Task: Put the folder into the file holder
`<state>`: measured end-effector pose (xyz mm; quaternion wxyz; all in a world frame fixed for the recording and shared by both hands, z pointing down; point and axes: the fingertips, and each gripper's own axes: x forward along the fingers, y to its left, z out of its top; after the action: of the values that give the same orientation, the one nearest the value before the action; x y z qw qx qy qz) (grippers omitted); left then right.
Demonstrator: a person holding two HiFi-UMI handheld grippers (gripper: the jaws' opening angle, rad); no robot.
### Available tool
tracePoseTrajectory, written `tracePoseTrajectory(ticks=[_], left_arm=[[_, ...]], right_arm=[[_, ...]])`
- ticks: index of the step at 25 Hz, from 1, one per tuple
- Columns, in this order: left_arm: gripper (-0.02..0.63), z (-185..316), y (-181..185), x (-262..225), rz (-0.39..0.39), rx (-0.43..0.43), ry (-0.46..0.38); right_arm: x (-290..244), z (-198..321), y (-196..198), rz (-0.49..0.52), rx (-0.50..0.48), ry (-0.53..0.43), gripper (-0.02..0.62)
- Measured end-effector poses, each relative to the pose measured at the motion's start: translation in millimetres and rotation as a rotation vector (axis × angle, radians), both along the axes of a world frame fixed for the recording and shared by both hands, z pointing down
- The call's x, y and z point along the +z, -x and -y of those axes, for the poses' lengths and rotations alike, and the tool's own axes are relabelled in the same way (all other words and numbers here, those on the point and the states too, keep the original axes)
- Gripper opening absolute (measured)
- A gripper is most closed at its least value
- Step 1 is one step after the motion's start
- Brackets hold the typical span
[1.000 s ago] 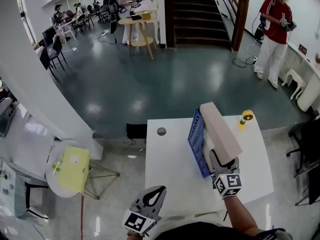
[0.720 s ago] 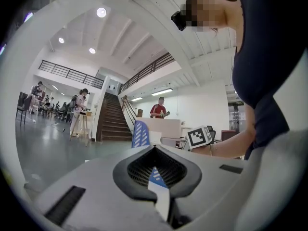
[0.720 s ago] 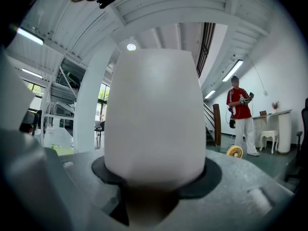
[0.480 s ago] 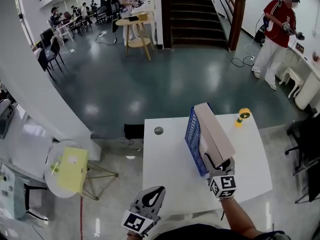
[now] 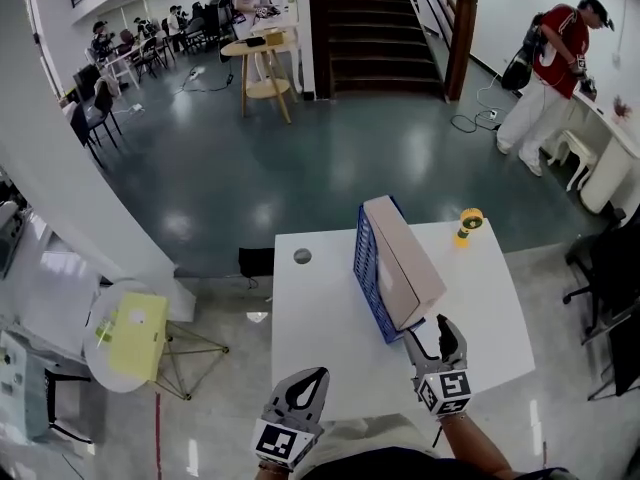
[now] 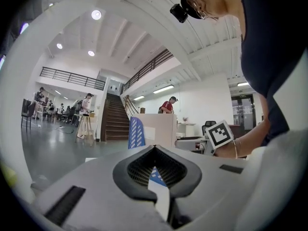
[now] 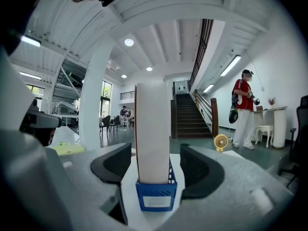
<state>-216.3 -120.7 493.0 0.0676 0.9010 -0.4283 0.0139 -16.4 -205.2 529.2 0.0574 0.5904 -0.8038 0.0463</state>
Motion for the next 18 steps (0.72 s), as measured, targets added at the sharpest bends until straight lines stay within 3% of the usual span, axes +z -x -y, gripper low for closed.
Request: tracePoseTrajectory(ticks=[5,11,18], left_arm=[[-0.002,-24.6,-25.5,-5.5,0.009,-0.011,-0.037],[-0.002,-62.8,-47.1,-4.2,-0.005,-0.044,-0.035],[-0.002,-120.2,-67.2,-3.1,0.032,-0.099,-0.053]], right_arm=[[-13.8,-39.7,-19.6,0.016,0.002,-0.025,0.305],[-18.0,-97.2,-20.1,0.011,-0.064,-0.046,0.3],[-20.1,-177.6,-39.8,0.01,-0.065,-0.053,0.19]])
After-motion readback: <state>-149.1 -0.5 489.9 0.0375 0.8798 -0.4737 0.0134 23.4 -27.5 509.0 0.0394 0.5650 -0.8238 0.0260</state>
